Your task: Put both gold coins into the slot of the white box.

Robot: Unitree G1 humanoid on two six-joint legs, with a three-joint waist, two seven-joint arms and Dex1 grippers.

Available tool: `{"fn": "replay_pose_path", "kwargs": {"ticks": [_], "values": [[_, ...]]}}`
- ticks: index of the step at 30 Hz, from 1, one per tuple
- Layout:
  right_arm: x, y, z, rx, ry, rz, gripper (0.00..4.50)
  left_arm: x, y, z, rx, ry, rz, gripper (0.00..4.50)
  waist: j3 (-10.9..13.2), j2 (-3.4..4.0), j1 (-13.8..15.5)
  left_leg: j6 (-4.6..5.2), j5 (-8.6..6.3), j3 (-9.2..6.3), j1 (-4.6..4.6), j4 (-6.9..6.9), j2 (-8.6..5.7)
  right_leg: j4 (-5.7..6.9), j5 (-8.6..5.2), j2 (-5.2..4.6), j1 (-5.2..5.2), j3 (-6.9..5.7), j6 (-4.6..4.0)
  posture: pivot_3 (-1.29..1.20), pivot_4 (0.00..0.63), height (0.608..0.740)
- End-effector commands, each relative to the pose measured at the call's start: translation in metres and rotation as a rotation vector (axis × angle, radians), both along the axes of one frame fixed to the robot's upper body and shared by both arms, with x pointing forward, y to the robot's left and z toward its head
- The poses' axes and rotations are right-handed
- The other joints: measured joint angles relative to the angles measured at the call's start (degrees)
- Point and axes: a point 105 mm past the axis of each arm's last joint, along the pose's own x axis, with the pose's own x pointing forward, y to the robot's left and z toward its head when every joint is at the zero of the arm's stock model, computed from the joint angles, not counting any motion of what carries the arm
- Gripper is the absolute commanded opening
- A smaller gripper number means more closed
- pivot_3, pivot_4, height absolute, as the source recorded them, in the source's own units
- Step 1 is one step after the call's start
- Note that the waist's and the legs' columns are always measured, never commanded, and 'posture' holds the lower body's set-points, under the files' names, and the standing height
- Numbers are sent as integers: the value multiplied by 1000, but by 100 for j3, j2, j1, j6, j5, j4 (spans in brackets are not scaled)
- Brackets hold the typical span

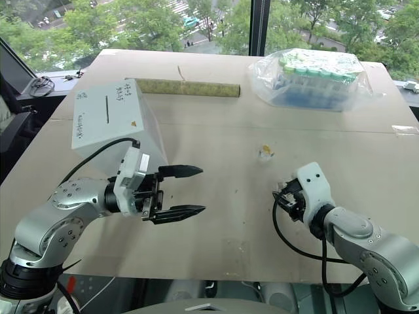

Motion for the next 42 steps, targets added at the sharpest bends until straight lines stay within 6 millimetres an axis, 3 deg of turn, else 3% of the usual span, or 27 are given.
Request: {"fn": "replay_pose_path", "kwargs": {"ticks": [1,2,4,8,27,32,36,42], "values": [[4,-3,3,-24,-21,-28,2295,-5,-5,6,-3,-34,-23,4500,0,0,-2,0,0,0,0,0,0,0,1,0,0,0,-2,0,150,740],[5,-4,3,-27,-21,-33,2295,-5,-5,6,-4,-34,-21,4500,0,0,-2,0,0,0,0,-1,0,0,2,1,0,0,-3,0,150,740],[6,-5,3,-30,-20,-38,1739,-5,-4,5,-5,-33,-15,4500,0,0,-3,0,0,-1,0,-3,0,1,2,3,-1,0,-3,0,150,740],[7,-4,5,-29,-23,-37,65,-5,-2,3,-7,-35,-5,4500,0,0,-6,0,0,-1,0,-3,1,1,1,5,-1,0,-1,0,150,740],[8,-12,20,-11,-73,-17,65,0,5,-4,-91,72,38,4500,0,0,-4,0,0,-1,2,0,1,7,0,5,-1,1,2,0,150,740],[5,-9,35,78,-122,21,65,3,1,-2,-114,111,34,4500,0,0,-1,0,0,-2,2,0,1,9,-1,5,0,1,3,0,150,740],[-1,0,68,254,-214,133,65,13,-6,13,-175,157,4,4500,2,-3,6,0,0,-4,3,2,1,14,0,6,0,1,4,0,150,740],[1,-1,66,226,-207,140,65,19,-12,15,-178,156,-20,4500,1,-4,-20,0,0,1,9,11,0,27,1,7,2,8,0,0,150,740]]}}
